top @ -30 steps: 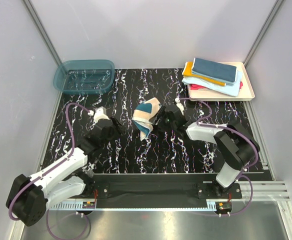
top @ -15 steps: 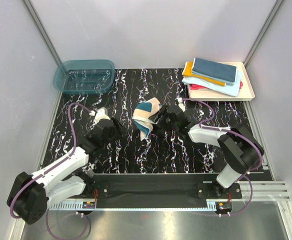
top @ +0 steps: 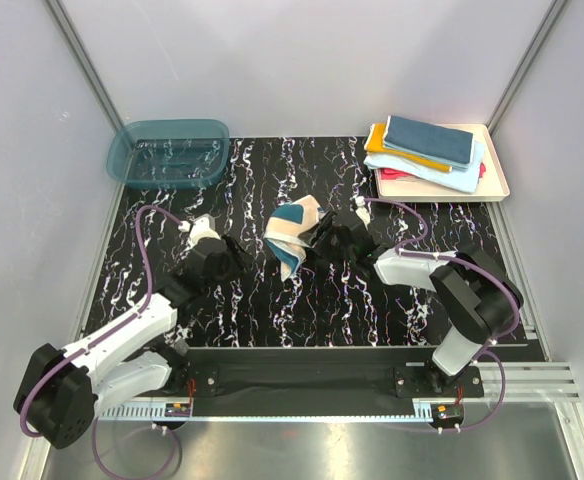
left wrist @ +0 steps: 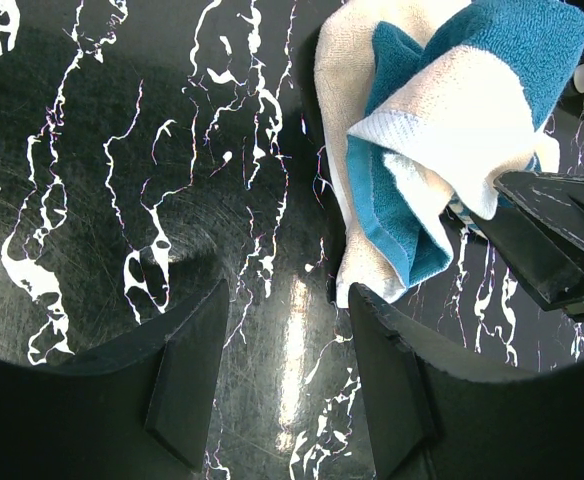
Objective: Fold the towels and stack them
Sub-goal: Move the towel to the center of the board, then flatten out the crumpled towel
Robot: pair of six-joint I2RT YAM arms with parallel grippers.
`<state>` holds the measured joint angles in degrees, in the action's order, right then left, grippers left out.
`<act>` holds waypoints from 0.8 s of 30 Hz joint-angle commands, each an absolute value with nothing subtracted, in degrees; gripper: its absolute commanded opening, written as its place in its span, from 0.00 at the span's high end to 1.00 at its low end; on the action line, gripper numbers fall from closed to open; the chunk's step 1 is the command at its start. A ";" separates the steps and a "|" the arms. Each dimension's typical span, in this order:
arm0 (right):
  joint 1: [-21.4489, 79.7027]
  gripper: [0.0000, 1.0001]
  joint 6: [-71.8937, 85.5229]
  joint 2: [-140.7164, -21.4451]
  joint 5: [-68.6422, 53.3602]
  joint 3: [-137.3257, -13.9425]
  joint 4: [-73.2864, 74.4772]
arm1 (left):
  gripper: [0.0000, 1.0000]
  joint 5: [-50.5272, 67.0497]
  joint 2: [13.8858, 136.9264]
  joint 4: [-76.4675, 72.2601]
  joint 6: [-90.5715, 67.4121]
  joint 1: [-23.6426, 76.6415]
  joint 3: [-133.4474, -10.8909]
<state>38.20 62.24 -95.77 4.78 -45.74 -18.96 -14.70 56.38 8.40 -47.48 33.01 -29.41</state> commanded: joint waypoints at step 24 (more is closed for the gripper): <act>38.58 1.00 52.84 -71.91 23.19 -43.33 -1.60 | 0.41 -4.06 64.50 -7.71 -49.48 32.70 -28.47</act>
<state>38.26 56.88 -76.69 15.81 -43.66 -7.46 -8.54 63.05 0.32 -48.71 32.99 -28.53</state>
